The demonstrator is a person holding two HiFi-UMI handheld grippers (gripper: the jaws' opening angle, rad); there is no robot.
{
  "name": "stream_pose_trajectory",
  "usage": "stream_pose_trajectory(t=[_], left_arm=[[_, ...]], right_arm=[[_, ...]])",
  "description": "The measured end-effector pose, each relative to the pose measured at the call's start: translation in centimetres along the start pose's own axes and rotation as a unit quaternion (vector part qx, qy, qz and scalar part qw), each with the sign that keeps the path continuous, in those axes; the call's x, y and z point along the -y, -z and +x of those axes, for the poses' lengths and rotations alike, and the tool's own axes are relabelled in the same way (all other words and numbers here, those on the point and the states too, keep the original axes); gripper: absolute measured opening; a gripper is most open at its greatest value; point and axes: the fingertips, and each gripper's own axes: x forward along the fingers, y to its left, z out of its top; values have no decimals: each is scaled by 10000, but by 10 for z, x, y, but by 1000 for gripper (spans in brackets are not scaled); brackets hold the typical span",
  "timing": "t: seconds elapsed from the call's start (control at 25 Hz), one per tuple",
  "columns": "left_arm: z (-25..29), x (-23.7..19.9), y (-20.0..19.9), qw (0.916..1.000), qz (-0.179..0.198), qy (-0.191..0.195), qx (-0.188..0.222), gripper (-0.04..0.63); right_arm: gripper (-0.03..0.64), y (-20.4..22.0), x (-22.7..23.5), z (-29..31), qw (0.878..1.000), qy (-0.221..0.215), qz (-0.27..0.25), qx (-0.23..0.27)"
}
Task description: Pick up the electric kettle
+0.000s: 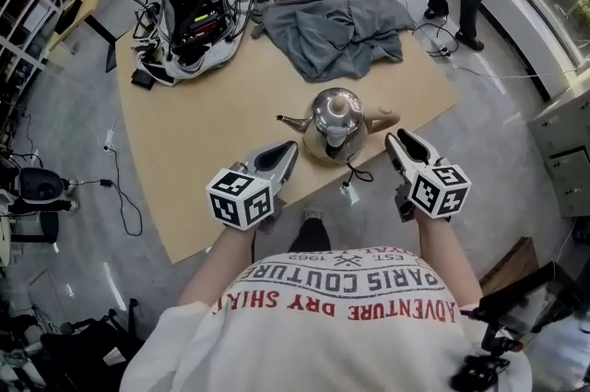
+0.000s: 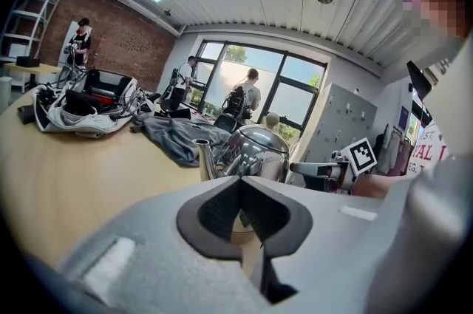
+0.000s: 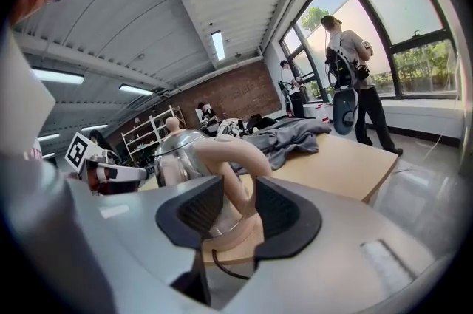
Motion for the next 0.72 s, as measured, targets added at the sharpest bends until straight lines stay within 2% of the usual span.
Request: stream_pose_trajectory(t=[0.24, 0.4, 0.56, 0.72], left_arm=[[7, -13, -2, 9999, 2, -54, -128, 3], [10, -24, -1, 9997, -45, -106, -206, 5], [15, -33, 0, 9995, -149, -189, -203, 100], [21, -35, -7, 9996, -245, -149, -81, 124]], right_arm=[[186, 2, 17, 18, 9990, 322, -245, -215], [202, -1, 22, 30, 9985, 433, -259, -211], [202, -4, 23, 40, 9986, 423, -245, -202], [194, -3, 24, 44, 9986, 416, -215, -259]])
